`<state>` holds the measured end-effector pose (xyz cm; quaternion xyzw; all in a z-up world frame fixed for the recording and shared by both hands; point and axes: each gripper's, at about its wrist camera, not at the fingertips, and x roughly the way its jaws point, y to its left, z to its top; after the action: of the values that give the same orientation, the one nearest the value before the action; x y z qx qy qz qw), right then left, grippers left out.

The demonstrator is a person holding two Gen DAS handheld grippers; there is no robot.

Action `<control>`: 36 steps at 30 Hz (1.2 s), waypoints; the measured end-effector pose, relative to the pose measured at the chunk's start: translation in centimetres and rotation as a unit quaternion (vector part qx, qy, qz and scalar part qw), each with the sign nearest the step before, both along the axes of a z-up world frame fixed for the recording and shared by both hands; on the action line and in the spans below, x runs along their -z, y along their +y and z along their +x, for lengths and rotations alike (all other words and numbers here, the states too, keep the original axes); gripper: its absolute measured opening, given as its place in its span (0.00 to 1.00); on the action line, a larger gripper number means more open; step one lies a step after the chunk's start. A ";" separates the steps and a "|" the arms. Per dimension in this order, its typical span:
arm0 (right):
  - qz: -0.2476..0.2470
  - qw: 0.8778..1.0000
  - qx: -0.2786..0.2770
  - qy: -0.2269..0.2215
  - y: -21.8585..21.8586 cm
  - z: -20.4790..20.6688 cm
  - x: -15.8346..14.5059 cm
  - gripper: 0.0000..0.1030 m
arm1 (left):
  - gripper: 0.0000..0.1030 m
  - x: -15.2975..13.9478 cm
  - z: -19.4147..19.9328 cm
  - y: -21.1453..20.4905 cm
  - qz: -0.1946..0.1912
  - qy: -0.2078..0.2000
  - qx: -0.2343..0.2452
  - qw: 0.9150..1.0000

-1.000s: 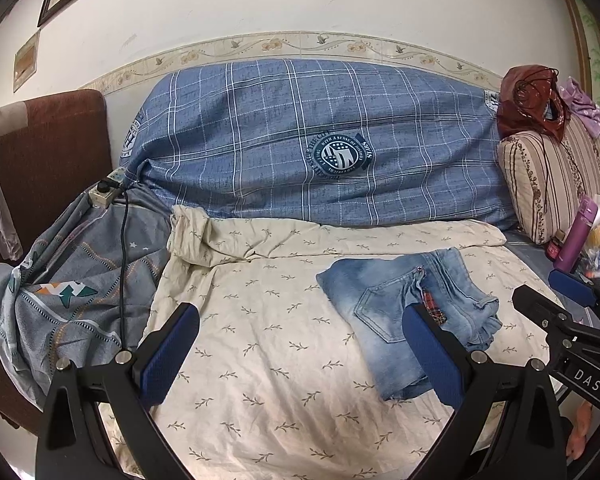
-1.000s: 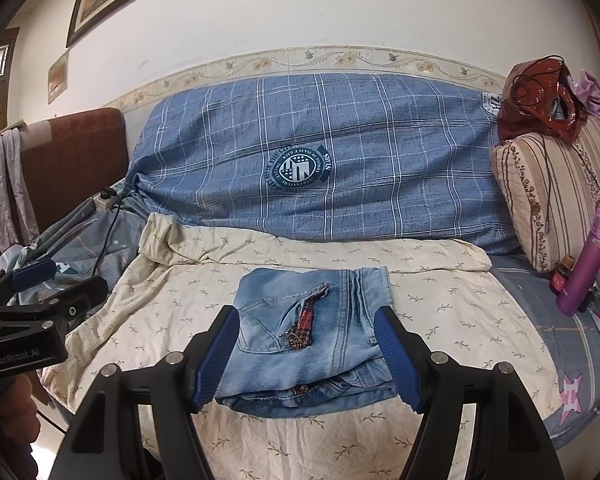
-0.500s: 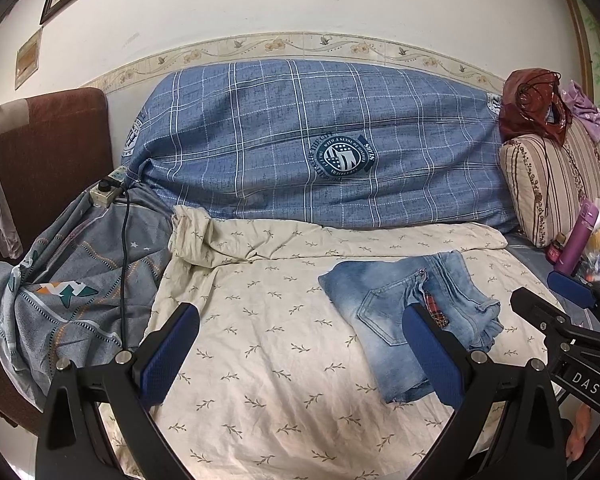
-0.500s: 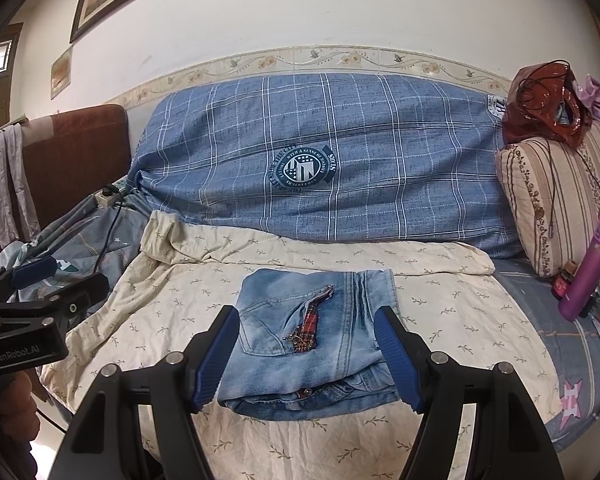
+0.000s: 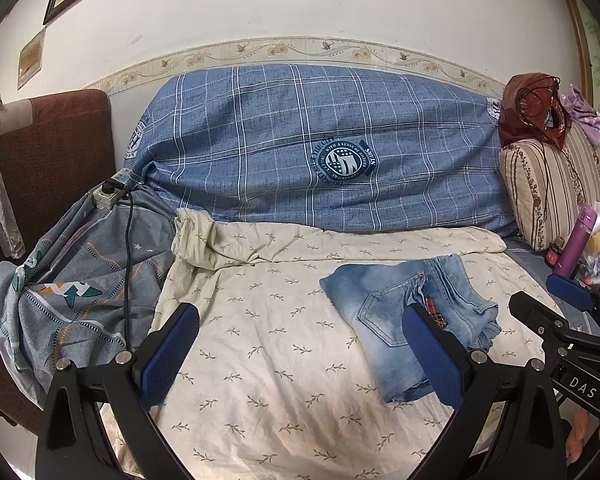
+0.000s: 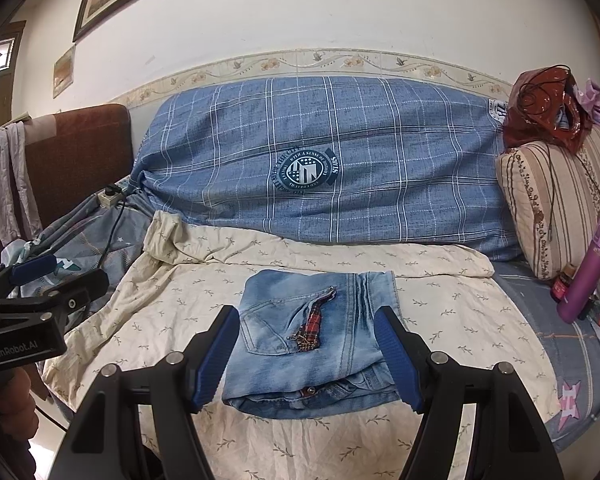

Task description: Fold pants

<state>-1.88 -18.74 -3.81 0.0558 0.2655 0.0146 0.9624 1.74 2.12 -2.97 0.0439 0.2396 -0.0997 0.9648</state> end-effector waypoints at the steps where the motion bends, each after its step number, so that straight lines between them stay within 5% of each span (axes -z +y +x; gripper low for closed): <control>1: 0.001 1.000 0.000 0.000 0.0 0.0 0.0 0.71 | 0.98 0.0 0.0 0.0 0.000 -0.001 0.000 1.000; 36: 0.018 1.000 0.001 0.014 -1.1 1.5 1.6 0.71 | 0.98 0.4 1.1 -1.4 0.015 0.004 0.005 1.000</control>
<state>-0.40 -19.87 -5.45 0.0741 0.2787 0.0175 0.9574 2.82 0.72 -3.41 0.0586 0.2451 -0.1008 0.9625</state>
